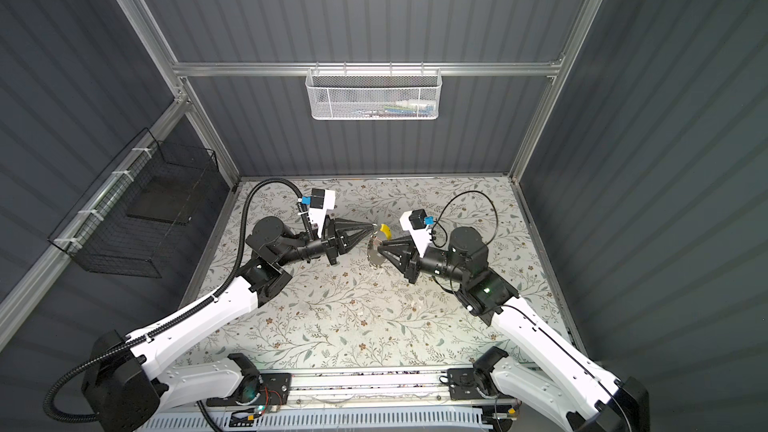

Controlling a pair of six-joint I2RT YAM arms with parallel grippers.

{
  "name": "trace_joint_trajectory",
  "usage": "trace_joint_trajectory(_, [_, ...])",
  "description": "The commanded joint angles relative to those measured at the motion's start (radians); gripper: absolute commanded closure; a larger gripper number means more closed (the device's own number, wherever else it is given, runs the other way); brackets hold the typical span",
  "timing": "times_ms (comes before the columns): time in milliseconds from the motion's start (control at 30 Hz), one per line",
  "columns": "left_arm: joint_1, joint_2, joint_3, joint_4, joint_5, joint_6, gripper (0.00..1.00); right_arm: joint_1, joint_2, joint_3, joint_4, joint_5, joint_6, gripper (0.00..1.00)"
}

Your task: Put the keys on the keyring

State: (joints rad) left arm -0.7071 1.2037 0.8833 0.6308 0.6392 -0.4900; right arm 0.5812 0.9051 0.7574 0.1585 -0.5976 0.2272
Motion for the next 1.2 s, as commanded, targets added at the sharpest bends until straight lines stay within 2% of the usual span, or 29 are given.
trace_joint_trajectory(0, [0.000, -0.024, -0.012, 0.044, -0.011, -0.011, 1.00, -0.028, -0.021, -0.022, 0.113, -0.025, 0.086, 0.79])
trace_joint_trajectory(267, [0.001, -0.024, -0.022, 0.058, -0.013, -0.021, 1.00, -0.067, 0.013, -0.022, 0.352, -0.106, 0.261, 0.77])
trace_joint_trajectory(467, [0.000, -0.023, -0.020, 0.055, -0.009, -0.021, 1.00, -0.066, 0.095, 0.006, 0.452, -0.160, 0.340, 0.78])
trace_joint_trajectory(667, [0.000, -0.027, -0.024, 0.049, -0.006, -0.016, 1.00, -0.066, 0.141, 0.009, 0.502, -0.191, 0.376, 0.79])
trace_joint_trajectory(1167, [0.000, -0.017, -0.014, 0.050, 0.009, -0.020, 1.00, -0.061, 0.162, 0.022, 0.503, -0.195, 0.379, 0.83])
